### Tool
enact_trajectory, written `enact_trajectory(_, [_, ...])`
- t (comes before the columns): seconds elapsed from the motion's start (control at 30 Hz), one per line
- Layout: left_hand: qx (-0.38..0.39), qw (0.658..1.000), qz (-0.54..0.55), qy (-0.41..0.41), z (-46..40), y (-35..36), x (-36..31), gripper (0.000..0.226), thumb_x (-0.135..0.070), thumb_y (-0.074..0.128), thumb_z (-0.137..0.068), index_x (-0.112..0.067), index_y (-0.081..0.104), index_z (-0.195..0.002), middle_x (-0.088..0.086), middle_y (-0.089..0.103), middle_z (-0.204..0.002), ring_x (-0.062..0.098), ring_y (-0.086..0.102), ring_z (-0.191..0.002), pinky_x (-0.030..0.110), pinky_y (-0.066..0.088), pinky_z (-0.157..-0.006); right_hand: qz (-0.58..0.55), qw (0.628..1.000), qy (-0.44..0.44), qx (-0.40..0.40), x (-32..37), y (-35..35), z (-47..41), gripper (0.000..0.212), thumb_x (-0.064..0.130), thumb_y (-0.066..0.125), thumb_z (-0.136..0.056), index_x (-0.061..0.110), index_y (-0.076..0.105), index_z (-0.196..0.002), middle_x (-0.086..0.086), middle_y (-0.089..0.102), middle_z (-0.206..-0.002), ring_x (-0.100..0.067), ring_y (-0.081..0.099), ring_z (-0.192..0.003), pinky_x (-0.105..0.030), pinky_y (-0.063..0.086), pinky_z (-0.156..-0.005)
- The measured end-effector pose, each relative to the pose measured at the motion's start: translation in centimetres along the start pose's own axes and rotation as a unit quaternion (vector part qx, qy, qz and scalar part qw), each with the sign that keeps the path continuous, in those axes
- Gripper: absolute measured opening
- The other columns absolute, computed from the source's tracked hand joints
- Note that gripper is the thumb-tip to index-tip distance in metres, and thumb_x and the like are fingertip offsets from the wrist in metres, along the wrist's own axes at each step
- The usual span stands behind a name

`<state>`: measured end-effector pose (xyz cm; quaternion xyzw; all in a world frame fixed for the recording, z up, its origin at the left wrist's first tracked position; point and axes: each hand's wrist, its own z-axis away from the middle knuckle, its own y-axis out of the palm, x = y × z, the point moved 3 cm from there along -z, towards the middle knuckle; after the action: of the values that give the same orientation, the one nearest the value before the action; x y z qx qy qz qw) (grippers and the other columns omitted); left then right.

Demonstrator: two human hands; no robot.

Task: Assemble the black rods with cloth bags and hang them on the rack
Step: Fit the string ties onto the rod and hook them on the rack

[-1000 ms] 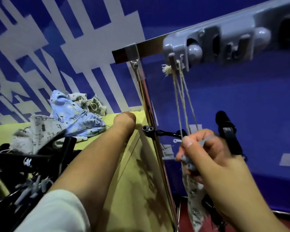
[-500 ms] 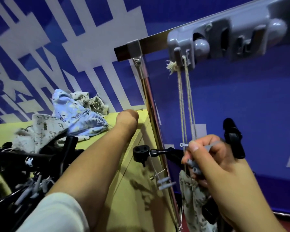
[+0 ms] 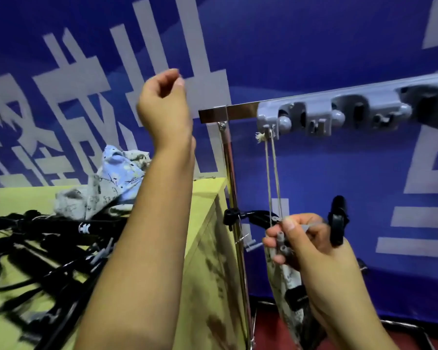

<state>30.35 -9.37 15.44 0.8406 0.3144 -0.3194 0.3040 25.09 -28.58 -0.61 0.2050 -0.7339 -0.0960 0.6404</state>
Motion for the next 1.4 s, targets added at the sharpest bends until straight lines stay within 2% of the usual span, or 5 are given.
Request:
enact_trajectory(0.13, [-0.034, 0.98, 0.176, -0.081, 8.4, -7.8, -4.1, 0.018, 0.001, 0.061, -0.085, -0.011, 0.066, -0.098, 0.001, 0.07, -0.095, 0.012, 0.068, -0.095, 0.022, 0.053, -0.085, -0.013, 1.0, 0.001, -0.007, 1.9, 0.0, 3.4, 0.017, 0.01, 0.055, -0.089, -0.005, 0.06, -0.084, -0.015, 0.069, -0.072, -0.018, 0.067, -0.062, -0.02, 0.051, -0.049])
enact_trajectory(0.27, [0.066, 0.946, 0.262, -0.18, 18.5, -12.0, -5.1, 0.018, -0.009, 0.074, -0.059, -0.013, 0.074, -0.077, 0.004, 0.074, -0.081, 0.011, 0.07, -0.078, 0.017, 0.054, -0.074, -0.005, 1.0, -0.006, 0.015, 3.2, 0.2, 6.2, 0.011, 0.01, 0.058, -0.087, 0.003, 0.061, -0.078, -0.011, 0.069, -0.069, -0.019, 0.068, -0.065, -0.021, 0.051, -0.049])
enact_trajectory(0.53, [0.233, 0.924, 0.269, -0.14, 22.8, -12.1, -6.8, 0.015, -0.019, 0.077, -0.059, -0.02, 0.076, -0.074, 0.006, 0.075, -0.083, 0.016, 0.072, -0.077, 0.019, 0.055, -0.071, 0.021, 0.995, -0.08, 0.059, 5.7, 0.9, 10.0, 0.012, 0.01, 0.057, -0.086, 0.01, 0.061, -0.075, -0.003, 0.07, -0.064, -0.012, 0.068, -0.059, -0.019, 0.053, -0.051])
enact_trajectory(1.0, [0.168, 0.93, 0.279, -0.169, 22.8, -12.3, -7.4, 0.013, -0.009, 0.068, -0.054, -0.017, 0.073, -0.063, 0.008, 0.073, -0.075, 0.021, 0.072, -0.073, 0.02, 0.055, -0.065, 0.028, 0.99, -0.109, 0.087, 6.2, 1.2, 10.9, 0.012, 0.021, 0.059, -0.078, 0.011, 0.062, -0.075, -0.009, 0.071, -0.071, -0.017, 0.07, -0.066, -0.025, 0.055, -0.056])
enact_trajectory(1.4, [0.256, 0.94, 0.169, -0.148, 21.9, -12.1, -7.0, 0.033, -0.015, 0.076, -0.055, -0.029, 0.074, -0.085, -0.004, 0.07, -0.088, 0.005, 0.064, -0.076, 0.016, 0.052, -0.069, 0.112, 0.976, -0.163, 0.093, 5.4, 0.6, 10.7, 0.008, 0.024, 0.062, -0.087, 0.019, 0.066, -0.081, -0.005, 0.072, -0.082, -0.015, 0.069, -0.079, -0.024, 0.055, -0.068])
